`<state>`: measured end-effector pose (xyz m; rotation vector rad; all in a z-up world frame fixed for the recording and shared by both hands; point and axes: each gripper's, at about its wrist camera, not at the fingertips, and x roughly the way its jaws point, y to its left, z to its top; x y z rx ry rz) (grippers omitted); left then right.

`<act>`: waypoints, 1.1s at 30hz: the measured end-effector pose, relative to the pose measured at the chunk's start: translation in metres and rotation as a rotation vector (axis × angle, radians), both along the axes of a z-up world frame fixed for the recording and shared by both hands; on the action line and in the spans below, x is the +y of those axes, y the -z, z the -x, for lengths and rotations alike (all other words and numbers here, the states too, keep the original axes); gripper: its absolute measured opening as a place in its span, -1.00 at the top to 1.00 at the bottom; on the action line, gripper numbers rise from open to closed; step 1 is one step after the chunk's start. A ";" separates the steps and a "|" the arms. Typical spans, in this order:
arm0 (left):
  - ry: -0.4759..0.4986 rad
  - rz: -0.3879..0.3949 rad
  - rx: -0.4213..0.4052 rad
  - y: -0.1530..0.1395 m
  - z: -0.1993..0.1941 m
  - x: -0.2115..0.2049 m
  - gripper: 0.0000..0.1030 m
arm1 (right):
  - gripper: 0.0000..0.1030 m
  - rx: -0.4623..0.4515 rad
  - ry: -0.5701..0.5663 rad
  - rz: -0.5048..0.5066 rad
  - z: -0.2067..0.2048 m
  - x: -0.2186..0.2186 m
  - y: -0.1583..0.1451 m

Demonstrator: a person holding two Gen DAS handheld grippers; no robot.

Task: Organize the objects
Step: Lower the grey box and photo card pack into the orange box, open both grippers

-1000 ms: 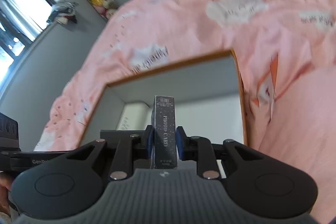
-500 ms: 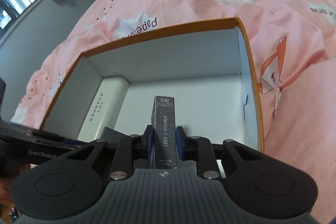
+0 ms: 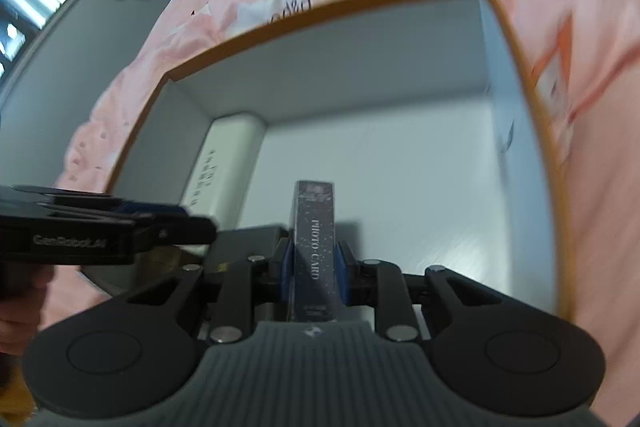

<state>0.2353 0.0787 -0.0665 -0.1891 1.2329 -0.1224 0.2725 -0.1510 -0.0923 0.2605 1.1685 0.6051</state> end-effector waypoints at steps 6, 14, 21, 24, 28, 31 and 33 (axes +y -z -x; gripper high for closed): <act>0.028 -0.014 -0.008 0.010 -0.006 -0.004 0.21 | 0.54 0.043 -0.008 -0.012 -0.002 0.002 0.000; 0.047 -0.001 0.021 0.027 -0.019 -0.013 0.29 | 0.46 -0.001 -0.121 0.200 -0.007 0.019 -0.007; 0.059 0.003 0.037 0.035 -0.026 -0.015 0.33 | 0.44 0.068 -0.247 0.257 -0.016 0.028 0.004; 0.062 0.020 0.049 0.038 -0.028 -0.015 0.33 | 0.67 0.148 -0.284 0.206 -0.022 0.029 0.009; 0.072 0.024 0.069 0.043 -0.032 -0.017 0.36 | 0.71 0.150 -0.329 0.216 -0.023 0.034 0.007; 0.088 0.024 0.092 0.048 -0.033 -0.020 0.44 | 0.68 0.071 -0.341 0.251 -0.027 0.033 -0.006; 0.110 0.024 0.099 0.049 -0.033 -0.023 0.46 | 0.66 0.012 -0.335 0.304 -0.033 0.032 -0.013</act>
